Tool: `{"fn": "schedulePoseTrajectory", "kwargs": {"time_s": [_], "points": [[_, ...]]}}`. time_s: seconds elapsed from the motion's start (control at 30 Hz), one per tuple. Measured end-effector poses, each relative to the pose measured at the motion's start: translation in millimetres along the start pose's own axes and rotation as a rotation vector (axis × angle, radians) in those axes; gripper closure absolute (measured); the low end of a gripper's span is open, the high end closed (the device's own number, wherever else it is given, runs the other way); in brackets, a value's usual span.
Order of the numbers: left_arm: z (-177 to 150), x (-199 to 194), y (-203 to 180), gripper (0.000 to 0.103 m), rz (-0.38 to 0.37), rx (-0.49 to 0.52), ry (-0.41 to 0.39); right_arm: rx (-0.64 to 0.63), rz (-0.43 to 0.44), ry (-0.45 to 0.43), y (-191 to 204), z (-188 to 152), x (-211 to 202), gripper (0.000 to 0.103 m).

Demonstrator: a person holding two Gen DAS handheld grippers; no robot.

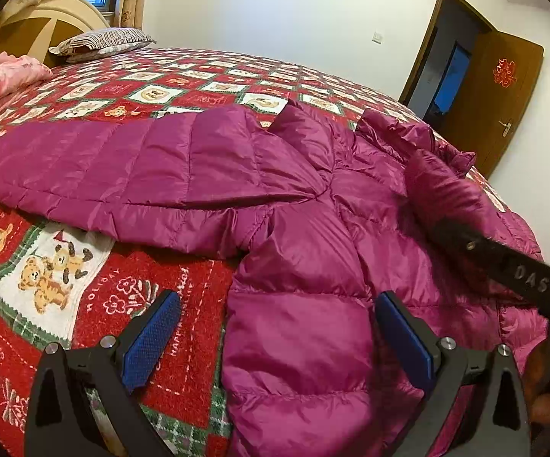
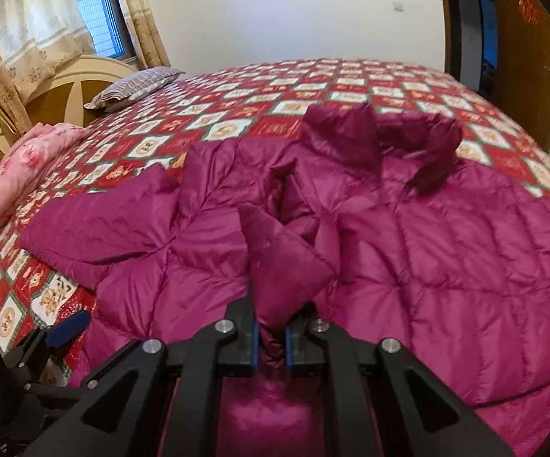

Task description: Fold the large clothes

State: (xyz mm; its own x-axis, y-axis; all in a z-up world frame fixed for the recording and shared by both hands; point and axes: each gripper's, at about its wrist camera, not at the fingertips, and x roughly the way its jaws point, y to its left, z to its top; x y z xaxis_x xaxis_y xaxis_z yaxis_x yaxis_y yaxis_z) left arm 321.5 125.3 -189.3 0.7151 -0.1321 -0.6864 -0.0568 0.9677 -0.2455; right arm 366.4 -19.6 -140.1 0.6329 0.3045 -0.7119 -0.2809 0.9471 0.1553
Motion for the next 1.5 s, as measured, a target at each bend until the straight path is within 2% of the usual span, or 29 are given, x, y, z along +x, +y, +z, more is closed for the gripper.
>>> {"fn": "schedulePoseTrajectory", "kwargs": {"time_s": [0.1, 0.13, 0.2, 0.33, 0.43, 0.47, 0.5, 0.53, 0.6, 0.7, 0.8, 0.87, 0.97, 1.13, 1.3, 1.4, 1.43, 1.5], "points": [[-1, 0, 1, 0.001, -0.003, -0.002, -0.003, 0.017, 0.032, 0.021, 0, -1, 6, 0.078], [-1, 0, 1, 0.001, -0.004, -0.002, -0.004, 0.022, 0.057, 0.027, 0, -1, 7, 0.062], [-1, -1, 1, 0.001, -0.005, -0.003, -0.006, 0.036, 0.115, 0.028, 2, -1, 7, 0.048], [-1, 0, 1, 0.001, 0.003, 0.002, 0.001, 0.043, 0.157, -0.004, 6, 6, -12, 0.048], [1, 1, -1, 0.001, 0.015, 0.008, 0.011, 0.057, 0.142, -0.09, -9, 17, -53, 0.048], [2, 0, -2, 0.001, 0.021, 0.008, 0.016, 0.056, 0.113, -0.109, -16, 20, -63, 0.048], [5, -2, -3, 0.001, 0.03, 0.013, 0.025, 0.058, 0.048, -0.14, -32, 23, -79, 0.05], [7, -4, -5, 0.001, 0.04, 0.025, 0.038, 0.063, 0.007, -0.157, -44, 25, -87, 0.058], [15, -13, -12, 0.001, 0.048, 0.045, 0.04, 0.083, -0.137, -0.192, -84, 28, -106, 0.069], [39, -38, -35, 0.001, -0.006, 0.06, -0.041, 0.153, -0.281, -0.184, -140, 31, -111, 0.07], [67, -35, -72, 0.001, -0.006, 0.126, -0.085, 0.227, -0.347, -0.139, -184, 31, -93, 0.07], [79, -23, -90, 0.001, 0.027, 0.135, -0.095, 0.286, -0.336, -0.097, -204, 26, -75, 0.07], [87, 17, -107, 0.001, 0.118, 0.121, -0.056, 0.351, -0.327, -0.056, -216, 13, -54, 0.07], [67, 66, -105, 0.001, 0.275, 0.143, 0.05, 0.368, -0.314, -0.053, -221, -7, -44, 0.07], [57, 79, -98, 0.001, 0.293, 0.142, 0.069, 0.374, -0.291, -0.042, -223, -7, -38, 0.069], [54, 82, -99, 0.001, 0.302, 0.153, 0.075, 0.352, -0.32, -0.027, -218, -5, -38, 0.07], [55, 84, -99, 0.001, 0.299, 0.15, 0.077, 0.335, -0.337, -0.032, -214, -3, -41, 0.07], [54, 84, -98, 0.001, 0.288, 0.14, 0.077, 0.307, -0.361, -0.101, -203, 1, -59, 0.07]]}}
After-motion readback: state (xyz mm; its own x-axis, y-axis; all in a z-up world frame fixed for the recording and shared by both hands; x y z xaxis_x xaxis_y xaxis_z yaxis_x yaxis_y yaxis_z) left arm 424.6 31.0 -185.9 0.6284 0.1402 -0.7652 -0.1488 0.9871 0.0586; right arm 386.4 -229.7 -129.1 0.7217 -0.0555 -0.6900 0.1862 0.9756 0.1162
